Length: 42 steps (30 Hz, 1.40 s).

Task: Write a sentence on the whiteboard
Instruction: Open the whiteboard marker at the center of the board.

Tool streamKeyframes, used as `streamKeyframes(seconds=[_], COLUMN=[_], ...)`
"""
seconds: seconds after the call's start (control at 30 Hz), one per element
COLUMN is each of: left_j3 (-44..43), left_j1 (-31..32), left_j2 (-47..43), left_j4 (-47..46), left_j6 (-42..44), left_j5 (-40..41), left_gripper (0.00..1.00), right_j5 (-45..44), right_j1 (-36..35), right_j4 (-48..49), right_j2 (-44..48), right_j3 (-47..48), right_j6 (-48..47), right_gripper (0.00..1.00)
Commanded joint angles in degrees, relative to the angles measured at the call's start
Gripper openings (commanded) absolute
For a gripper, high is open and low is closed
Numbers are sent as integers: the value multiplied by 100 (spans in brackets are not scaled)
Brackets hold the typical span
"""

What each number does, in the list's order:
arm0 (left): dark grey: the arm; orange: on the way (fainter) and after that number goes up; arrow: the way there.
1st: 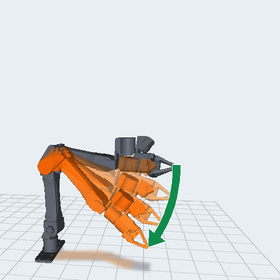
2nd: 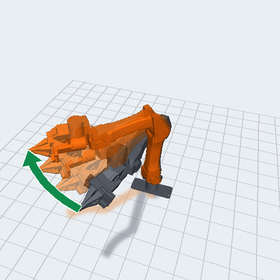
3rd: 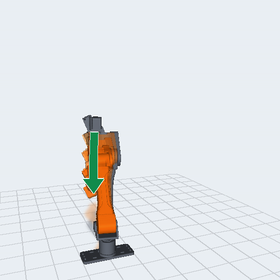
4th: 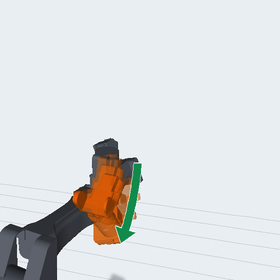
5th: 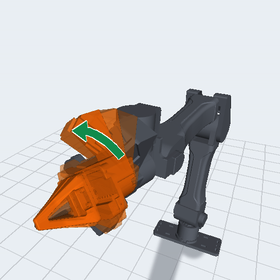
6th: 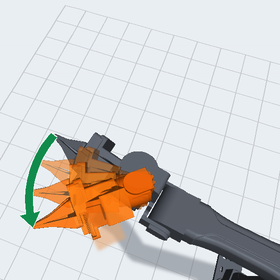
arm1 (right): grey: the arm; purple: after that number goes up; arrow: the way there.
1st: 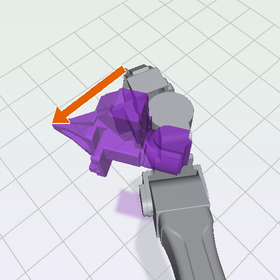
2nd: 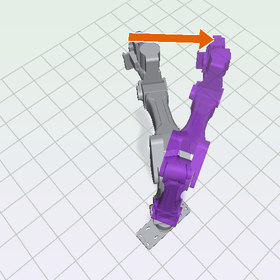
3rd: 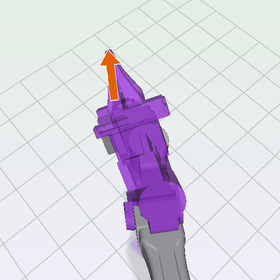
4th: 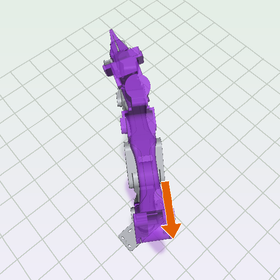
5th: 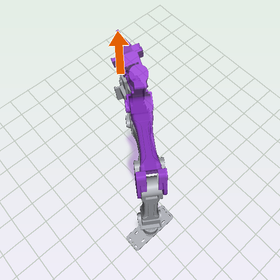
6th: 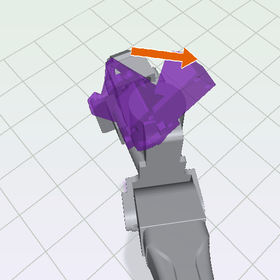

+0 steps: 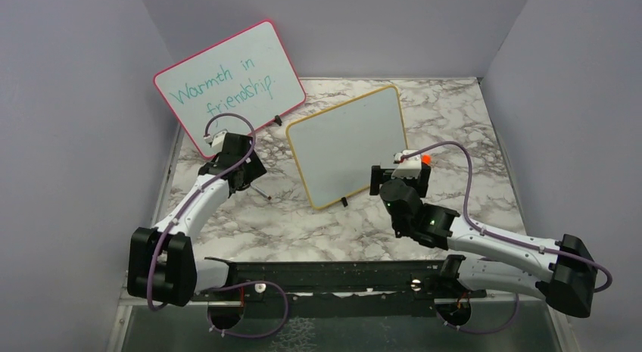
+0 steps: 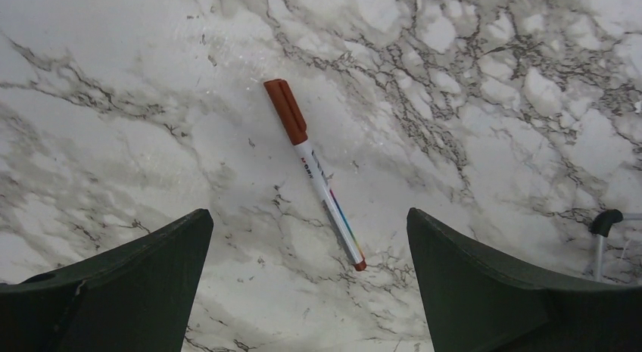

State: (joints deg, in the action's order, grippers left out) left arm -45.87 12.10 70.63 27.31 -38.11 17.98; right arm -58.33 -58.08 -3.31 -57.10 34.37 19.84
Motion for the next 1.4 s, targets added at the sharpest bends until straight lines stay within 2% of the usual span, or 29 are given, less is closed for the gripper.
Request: streamKeyframes(seconds=[0.0, 0.2, 0.27, 0.3, 0.47, 0.57, 0.67, 0.93, 1.07, 1.13, 1.2, 1.37], left_j3=[-214, -407, -507, -564, -875, -940, -986, -1081, -1055, -997, -927, -751], left_j1=[-149, -181, -188, -190, -206, -212, -241, -286, -287, -287, -287, -287], left_j2=[304, 810, 1037, 1156, 1738, 1924, 2106, 2575, 2644, 2619, 2591, 2372], left_j4=[279, 279, 267, 266, 367, 372, 372, 374, 372, 372, 372, 372], left_j6=[-388, -336, -320, -332, -377, -418, -459, -487, -502, -529, -553, -528], left_j5=[-357, -356, -375, -350, -276, -248, -179, -108, -108, -115, -147, -247], left_gripper=[99, 96, 83, 80, 78, 76, 69, 62, 53, 49, 41, 23], right_j5=[-660, -373, -212, -90, 383, 350, 512, 452, 445, 440, 411, 473], right_j1=[-27, -27, -27, -27, -27, -27, -28, -27, -28, -29, -27, -27], right_j4=[28, 271, 280, 280, 575, 724, 911, 873, 907, 944, 931, 903], right_j2=[-113, -146, -166, -135, 137, 310, 403, 393, 410, 419, 419, 460], right_j3=[235, 289, 299, 302, 231, 156, 63, 49, 42, 27, 24, 27], right_j6=[-40, -297, -357, -362, -532, -559, -836, -721, -774, -829, -832, -810], right_gripper=[100, 100, 100, 100, 100, 100, 100, 100, 99, 95, 90, 88])
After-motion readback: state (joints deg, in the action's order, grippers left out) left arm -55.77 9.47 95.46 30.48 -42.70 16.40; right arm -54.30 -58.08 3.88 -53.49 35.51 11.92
